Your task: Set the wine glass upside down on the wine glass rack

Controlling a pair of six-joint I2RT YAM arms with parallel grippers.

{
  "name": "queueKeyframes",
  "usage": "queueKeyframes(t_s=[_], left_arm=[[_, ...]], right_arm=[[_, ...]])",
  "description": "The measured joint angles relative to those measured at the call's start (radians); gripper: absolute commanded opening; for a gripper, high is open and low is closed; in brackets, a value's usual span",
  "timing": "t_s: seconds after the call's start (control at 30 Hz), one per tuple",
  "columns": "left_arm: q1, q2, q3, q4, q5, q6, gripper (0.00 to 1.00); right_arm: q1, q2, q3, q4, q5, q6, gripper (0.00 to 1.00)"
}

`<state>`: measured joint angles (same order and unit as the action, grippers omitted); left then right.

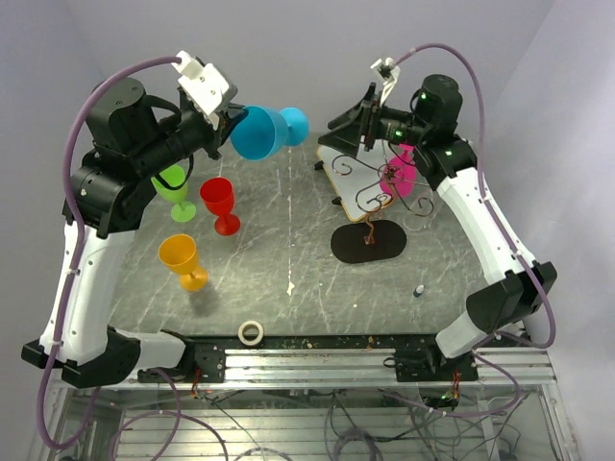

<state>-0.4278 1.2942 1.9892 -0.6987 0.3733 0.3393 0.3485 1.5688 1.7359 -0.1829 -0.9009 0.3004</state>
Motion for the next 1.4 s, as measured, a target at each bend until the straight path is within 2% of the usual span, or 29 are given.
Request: queueKeyframes(t_s=[0.2,0.5,0.7,0.97,1.17,1.4], left_arm=[[0.0,0.002,0.0,0.001,0.026,-0.004,0.07],[0.0,0.002,0.0,0.001,0.046,-0.003,0.07],[0.0,0.001,-0.005,0.002,0.054,-0.002,0.07],[0.001,-0.015,-0.026,0.019,0.057,0.002,0.07],[0.001,-0.025,-0.05,0.02,0.062,0.008,0.23],[0.001,-0.059,-0.113,0.014,0.08,0.019,0.45]], right_arm=[[0.063,0.062,0.036,-0.001,0.03,0.029,0.58],[0.087,0.097,0.048,0.016,0.047,0.07,0.33],[0.098,0.099,0.048,0.072,0.019,0.129,0.25],[0.098,0.108,0.048,0.097,0.021,0.164,0.0],[0.098,0.108,0.054,0.073,0.057,0.15,0.0],[0.087,0.107,0.1,0.003,0.112,0.046,0.0]])
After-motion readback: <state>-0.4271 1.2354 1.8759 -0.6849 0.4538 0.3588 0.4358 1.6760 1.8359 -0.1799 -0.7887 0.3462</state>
